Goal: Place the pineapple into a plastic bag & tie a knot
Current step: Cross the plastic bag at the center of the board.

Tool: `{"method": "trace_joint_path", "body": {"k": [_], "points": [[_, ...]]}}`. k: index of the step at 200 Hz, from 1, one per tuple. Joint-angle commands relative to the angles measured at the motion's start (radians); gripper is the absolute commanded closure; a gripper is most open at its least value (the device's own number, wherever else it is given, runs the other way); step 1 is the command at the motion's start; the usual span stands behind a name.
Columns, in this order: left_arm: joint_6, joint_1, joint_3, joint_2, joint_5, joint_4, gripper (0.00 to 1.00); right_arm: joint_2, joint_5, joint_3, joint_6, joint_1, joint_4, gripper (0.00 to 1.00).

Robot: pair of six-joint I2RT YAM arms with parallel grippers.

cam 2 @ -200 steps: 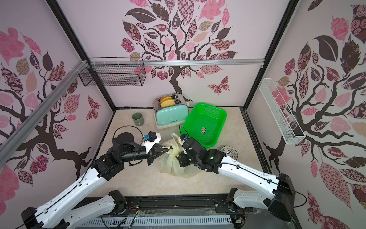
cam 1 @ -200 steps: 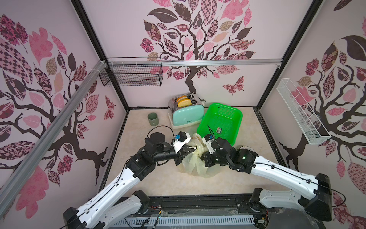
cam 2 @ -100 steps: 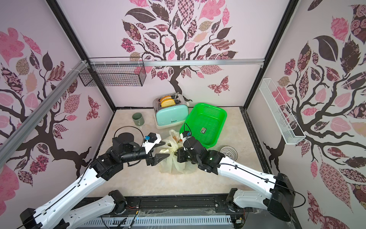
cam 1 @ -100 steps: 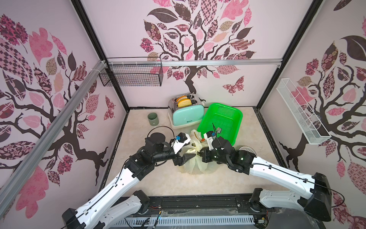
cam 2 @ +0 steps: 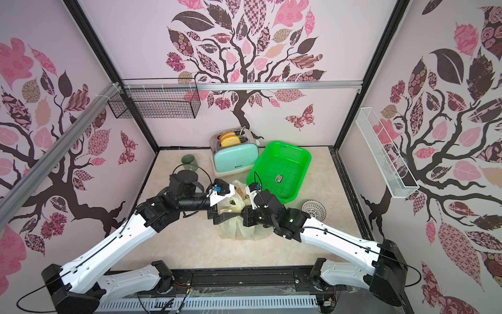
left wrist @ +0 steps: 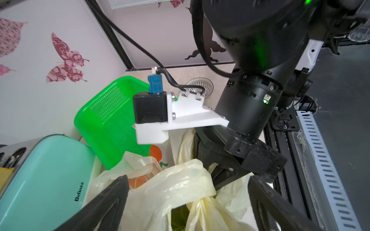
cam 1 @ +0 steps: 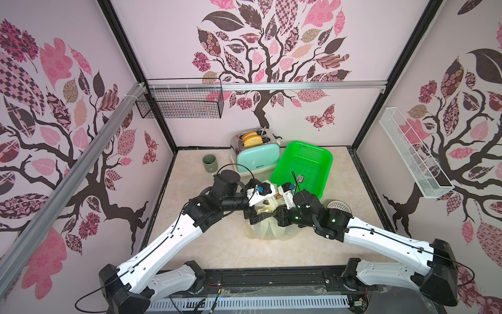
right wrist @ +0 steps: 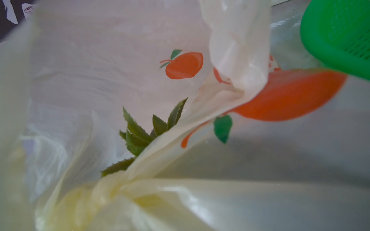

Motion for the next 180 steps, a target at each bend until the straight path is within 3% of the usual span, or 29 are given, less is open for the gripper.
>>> {"method": "trace_joint_path", "body": {"k": [1, 43, 63, 78, 94, 118, 142, 180], "points": [[0.041, -0.005, 0.025, 0.004, 0.011, -0.055, 0.08, -0.024, -0.008, 0.005, 0.01, -0.004, 0.032, 1.0], [0.038, -0.01, 0.019, 0.033, 0.009, -0.073, 0.24, -0.014, -0.02, 0.018, 0.012, -0.007, 0.037, 1.0], [0.039, -0.012, 0.017, 0.043, 0.002, -0.075, 0.4, -0.019, -0.023, 0.019, 0.016, -0.007, 0.038, 1.0], [0.041, -0.013, 0.006, 0.044, -0.011, -0.066, 0.46, -0.019, -0.024, 0.024, 0.019, -0.008, 0.04, 1.0], [0.041, -0.016, -0.008, 0.042, -0.019, -0.061, 0.43, -0.016, -0.03, 0.026, 0.026, -0.012, 0.043, 1.0], [0.034, -0.016, -0.025, 0.036, -0.014, -0.057, 0.26, -0.016, -0.038, 0.015, 0.048, -0.022, 0.073, 1.0], [0.033, -0.018, -0.044, 0.037, -0.02, -0.05, 0.24, -0.012, -0.046, 0.016, 0.066, -0.027, 0.102, 1.0], [0.031, -0.018, -0.045, 0.043, -0.068, -0.026, 0.56, -0.013, -0.056, 0.013, 0.074, -0.028, 0.115, 1.0]]}}
